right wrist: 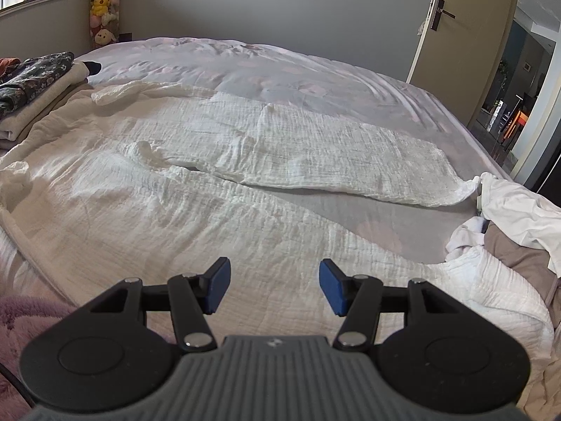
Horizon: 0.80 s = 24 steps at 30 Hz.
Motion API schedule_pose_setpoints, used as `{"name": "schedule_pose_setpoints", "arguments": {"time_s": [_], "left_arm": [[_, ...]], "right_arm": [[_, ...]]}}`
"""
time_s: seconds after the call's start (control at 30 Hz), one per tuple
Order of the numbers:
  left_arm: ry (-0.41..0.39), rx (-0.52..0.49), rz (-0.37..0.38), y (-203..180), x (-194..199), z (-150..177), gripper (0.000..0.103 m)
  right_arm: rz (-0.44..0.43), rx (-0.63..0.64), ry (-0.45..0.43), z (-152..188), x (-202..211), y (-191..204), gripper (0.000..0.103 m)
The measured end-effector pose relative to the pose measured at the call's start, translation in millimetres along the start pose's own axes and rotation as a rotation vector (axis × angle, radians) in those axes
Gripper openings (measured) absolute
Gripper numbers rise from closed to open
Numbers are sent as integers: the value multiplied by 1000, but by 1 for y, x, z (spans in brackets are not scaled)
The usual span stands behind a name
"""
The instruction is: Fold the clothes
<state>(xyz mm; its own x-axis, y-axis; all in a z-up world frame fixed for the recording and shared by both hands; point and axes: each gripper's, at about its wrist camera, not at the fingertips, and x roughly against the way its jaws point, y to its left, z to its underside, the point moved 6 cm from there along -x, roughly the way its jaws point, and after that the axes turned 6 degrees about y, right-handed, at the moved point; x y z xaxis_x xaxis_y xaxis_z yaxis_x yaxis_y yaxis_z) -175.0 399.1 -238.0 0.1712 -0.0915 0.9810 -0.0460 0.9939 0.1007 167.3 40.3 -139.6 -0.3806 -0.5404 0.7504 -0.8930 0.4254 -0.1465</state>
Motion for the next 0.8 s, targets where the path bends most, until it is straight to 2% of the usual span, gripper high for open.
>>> {"name": "schedule_pose_setpoints", "arguments": {"time_s": [0.03, 0.1, 0.17, 0.23, 0.3, 0.37, 0.47, 0.53, 0.63, 0.8], "left_arm": [[-13, -12, -32, -1, 7, 3, 44], [-47, -32, -110, -4, 21, 9, 54], [-95, -68, -163, -9, 35, 15, 54], [-190, -125, -218, -17, 49, 17, 54], [-286, -245, -274, -34, 59, 13, 54], [-331, -352, -319, -49, 59, 14, 53], [-299, -408, -362, -67, 47, -3, 44], [-264, -451, -397, -69, 36, -6, 31], [-242, -514, -355, -73, 34, -5, 27], [-215, -598, -260, -76, 27, -10, 27]], "right_arm": [[0, 0, 0, 0, 0, 0, 60], [-1, -1, 0, 0, 0, 0, 60], [-6, -4, 1, -1, 0, 0, 60], [-6, -5, 1, -1, 0, 0, 60], [-5, -5, -1, -1, 0, 0, 60], [-2, -6, -4, -1, 1, 0, 60], [3, -7, -9, -1, 1, 0, 60], [6, -8, -12, -1, 2, -1, 60], [11, -10, -16, 0, 3, -1, 60], [11, -18, -23, -1, 4, -3, 60]]}}
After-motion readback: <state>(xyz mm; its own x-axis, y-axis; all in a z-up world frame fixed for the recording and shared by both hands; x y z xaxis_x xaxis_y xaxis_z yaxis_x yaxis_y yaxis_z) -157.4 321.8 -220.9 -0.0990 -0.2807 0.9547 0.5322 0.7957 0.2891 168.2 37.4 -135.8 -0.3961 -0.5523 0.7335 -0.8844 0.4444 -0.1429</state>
